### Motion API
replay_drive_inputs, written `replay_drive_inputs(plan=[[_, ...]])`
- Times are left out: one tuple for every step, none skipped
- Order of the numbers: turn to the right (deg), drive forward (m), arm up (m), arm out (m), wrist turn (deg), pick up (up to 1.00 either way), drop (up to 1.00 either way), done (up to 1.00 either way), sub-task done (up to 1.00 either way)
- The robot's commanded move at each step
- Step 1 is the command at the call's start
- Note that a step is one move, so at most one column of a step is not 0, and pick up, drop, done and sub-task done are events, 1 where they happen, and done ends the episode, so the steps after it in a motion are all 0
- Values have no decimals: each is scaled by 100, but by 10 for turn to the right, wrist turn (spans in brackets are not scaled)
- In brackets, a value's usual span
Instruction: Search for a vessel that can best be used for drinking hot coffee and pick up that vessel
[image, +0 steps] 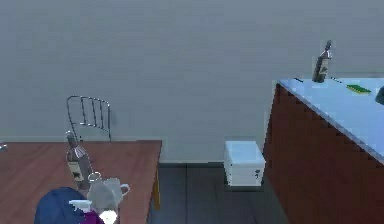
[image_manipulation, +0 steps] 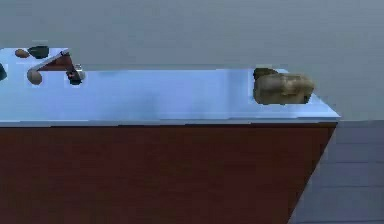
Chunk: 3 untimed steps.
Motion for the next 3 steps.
replay_drive_inputs(plan=[[-450, 0, 0, 0, 0, 0, 0, 0, 0], [-450, 0, 0, 0, 0, 0, 0, 0, 0], [-240, 0, 0, 0, 0, 0, 0, 0, 0]])
